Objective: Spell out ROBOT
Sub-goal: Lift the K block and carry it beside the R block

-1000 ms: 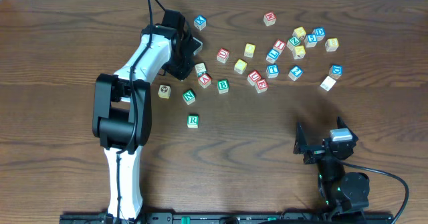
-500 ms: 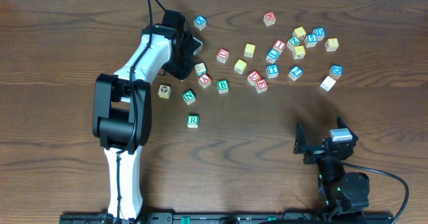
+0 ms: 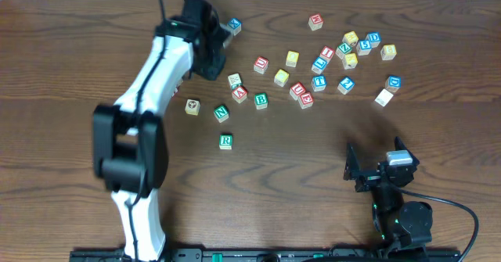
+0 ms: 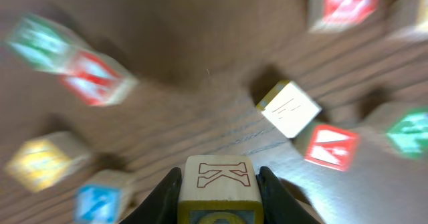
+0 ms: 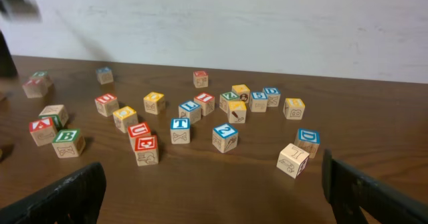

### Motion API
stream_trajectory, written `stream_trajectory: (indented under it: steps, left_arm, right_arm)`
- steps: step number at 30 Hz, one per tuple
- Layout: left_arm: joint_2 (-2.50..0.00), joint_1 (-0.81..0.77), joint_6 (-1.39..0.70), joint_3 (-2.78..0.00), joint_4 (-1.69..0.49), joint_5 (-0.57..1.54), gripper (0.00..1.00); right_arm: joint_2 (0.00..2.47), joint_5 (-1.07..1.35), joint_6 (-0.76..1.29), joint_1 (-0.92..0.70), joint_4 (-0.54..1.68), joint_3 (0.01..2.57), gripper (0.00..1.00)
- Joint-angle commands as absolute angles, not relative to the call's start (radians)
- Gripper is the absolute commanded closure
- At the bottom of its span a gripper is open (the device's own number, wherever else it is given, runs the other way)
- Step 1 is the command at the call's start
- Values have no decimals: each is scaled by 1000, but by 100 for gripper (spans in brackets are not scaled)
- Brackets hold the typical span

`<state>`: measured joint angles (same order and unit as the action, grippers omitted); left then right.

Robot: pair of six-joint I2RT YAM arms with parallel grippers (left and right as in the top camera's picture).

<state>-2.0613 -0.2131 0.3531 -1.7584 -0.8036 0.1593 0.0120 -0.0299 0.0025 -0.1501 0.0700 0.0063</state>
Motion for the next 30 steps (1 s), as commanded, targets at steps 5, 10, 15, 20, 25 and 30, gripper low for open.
stream_trajectory:
  steps: [5,10,15,20,25,30]
  left_arm:
    - [-1800,-213,149,-1773,-828,170,92]
    - [-1701,-215,-35,-1773,-955,197,93]
    - [-1665,-249,-43,-1771,-1112,269,92]
    - [-1665,-362,-43,-1726,-1201,212,93]
    - [-1665,-528,-119,-1584,-1134,73,93]
    - [-1665,-640,-228,-1399,-950,35,92]
  right_arm:
    - [7,-27,-9,-143,75,6,1]
    - [7,-27,-9,-143,75,6,1]
    - [7,-27,-9,-143,75,6,1]
    - [7,-27,-9,-143,75,6,1]
    - [7,-27,-9,-143,75,6,1]
    - [7,-27,-9,-143,75,6,1]
